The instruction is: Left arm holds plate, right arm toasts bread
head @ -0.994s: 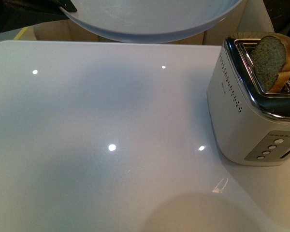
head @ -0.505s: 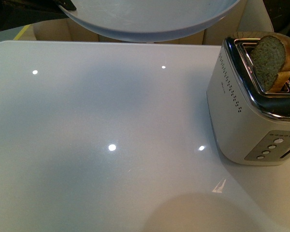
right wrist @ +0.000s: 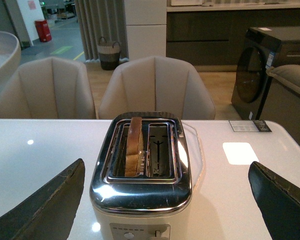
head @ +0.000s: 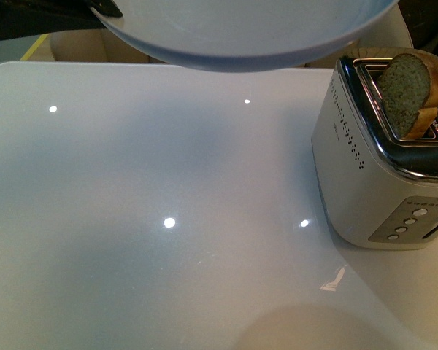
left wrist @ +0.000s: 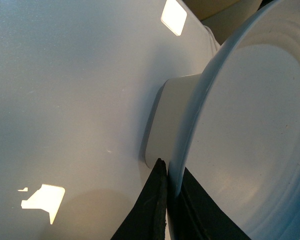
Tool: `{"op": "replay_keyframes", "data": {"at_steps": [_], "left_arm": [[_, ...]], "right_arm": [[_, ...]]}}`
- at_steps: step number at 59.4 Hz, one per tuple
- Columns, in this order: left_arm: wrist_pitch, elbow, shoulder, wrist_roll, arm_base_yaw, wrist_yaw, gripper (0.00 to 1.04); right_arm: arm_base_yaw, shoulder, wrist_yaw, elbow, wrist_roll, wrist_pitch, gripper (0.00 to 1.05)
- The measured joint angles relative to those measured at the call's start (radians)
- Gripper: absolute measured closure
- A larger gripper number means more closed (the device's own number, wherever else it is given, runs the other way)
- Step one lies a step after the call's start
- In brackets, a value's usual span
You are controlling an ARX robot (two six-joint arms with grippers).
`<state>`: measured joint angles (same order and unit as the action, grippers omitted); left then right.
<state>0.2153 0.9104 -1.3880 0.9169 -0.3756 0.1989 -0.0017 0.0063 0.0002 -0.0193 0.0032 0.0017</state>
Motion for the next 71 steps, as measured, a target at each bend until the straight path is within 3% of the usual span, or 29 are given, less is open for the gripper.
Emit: {"op": "replay_keyframes", "data": {"at_steps": [20,36,50,71], "left_arm": [[-0.123,-0.117,-0.133,-0.178,0.251,0.111,1.02],[-0.317,-0.167,-0.371,-0.332,0.426,0.176,1.02],[-0.459,-0.176,-0.603,-0.429,0.486,0.176,1.02],[-0.568,-0.106,-0.864,-0.472,0.482,0.176,1.02]], "right_arm": [[0.000,0.000,0.000,0.000,0.000,0.000,0.09],[0.000,0.000,0.000,0.000,0.000,0.000,0.09],[0.000,0.000,0.000,0.000,0.000,0.000,0.09],[0.000,0.000,0.000,0.000,0.000,0.000,0.09]]}}
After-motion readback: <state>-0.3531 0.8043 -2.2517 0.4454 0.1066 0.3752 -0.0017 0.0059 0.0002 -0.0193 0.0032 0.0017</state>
